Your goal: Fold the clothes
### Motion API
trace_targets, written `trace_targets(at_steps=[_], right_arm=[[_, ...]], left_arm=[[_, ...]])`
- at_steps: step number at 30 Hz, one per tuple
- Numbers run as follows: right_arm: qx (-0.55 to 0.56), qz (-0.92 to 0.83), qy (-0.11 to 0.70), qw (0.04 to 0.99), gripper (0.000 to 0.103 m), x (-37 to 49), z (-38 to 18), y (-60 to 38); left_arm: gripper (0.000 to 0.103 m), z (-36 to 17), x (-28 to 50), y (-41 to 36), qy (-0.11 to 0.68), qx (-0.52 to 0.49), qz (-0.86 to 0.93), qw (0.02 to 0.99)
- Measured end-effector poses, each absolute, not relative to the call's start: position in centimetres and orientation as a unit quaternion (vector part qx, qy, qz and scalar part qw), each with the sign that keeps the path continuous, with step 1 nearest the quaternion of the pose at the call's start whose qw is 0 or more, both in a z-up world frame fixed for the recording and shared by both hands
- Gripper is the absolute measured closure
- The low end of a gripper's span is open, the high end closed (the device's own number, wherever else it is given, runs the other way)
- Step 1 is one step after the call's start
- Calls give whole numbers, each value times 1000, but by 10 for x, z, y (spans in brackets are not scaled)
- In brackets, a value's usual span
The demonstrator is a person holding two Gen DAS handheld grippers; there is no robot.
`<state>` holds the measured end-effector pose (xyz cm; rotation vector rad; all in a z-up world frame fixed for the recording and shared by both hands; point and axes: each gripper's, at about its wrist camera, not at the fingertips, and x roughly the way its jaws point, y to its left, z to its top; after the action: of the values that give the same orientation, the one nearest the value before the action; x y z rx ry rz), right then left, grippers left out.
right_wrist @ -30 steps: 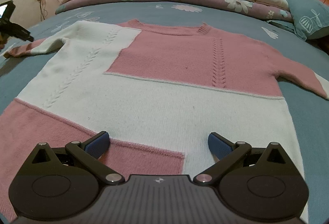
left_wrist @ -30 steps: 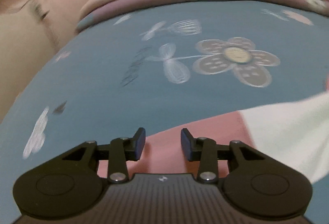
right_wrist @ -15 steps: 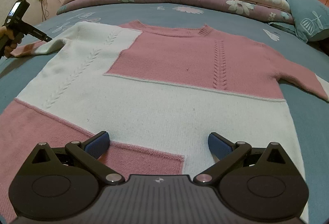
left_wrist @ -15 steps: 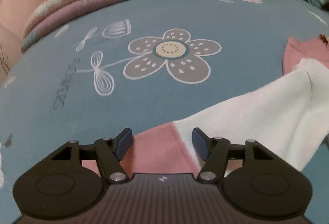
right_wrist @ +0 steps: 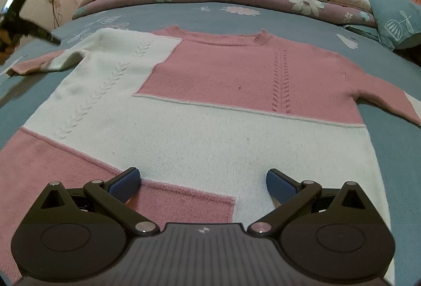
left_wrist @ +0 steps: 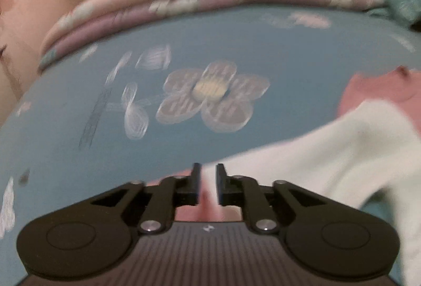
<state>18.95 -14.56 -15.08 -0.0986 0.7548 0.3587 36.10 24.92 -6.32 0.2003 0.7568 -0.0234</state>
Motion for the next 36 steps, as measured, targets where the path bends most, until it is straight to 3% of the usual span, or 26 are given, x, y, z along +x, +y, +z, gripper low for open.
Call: trace_targets(at_steps=[1,2,3,10,13,28,29,31,33,36], right_arm=[[-47,175,366,913,0,189,-151,-146],[-47,176,367,912,0,189,-151,-146],[-45,178,367,912,0,189,-150,-147],[-30,201,369,907,0,188,-149,-158],[-19,216,366,905,0,186,-148,-166],[-22,227,369,901,0,185,-147,-169],[-26,227,368,902,0,184,-147,-168],[-34,226,366,902,0,183,-148,-167],[-39,225,366,902,0,182,-148,-166],[-33,226,367,902,0,183,-147,-168]], left_arm=[[52,-54,365,236,356,108,-28,928],[33,-47,371,224,348,109,-46,930],[28,-41,377,212,341,107,-63,932],[30,-56,443,139,382,151,-101,906],[40,-73,459,132,410,165,-104,891],[42,-105,474,114,481,201,-169,836],[43,-107,478,113,482,196,-167,837],[56,-110,482,113,489,173,-172,837],[86,-111,480,110,490,161,-188,836],[88,-111,474,105,488,166,-191,835]])
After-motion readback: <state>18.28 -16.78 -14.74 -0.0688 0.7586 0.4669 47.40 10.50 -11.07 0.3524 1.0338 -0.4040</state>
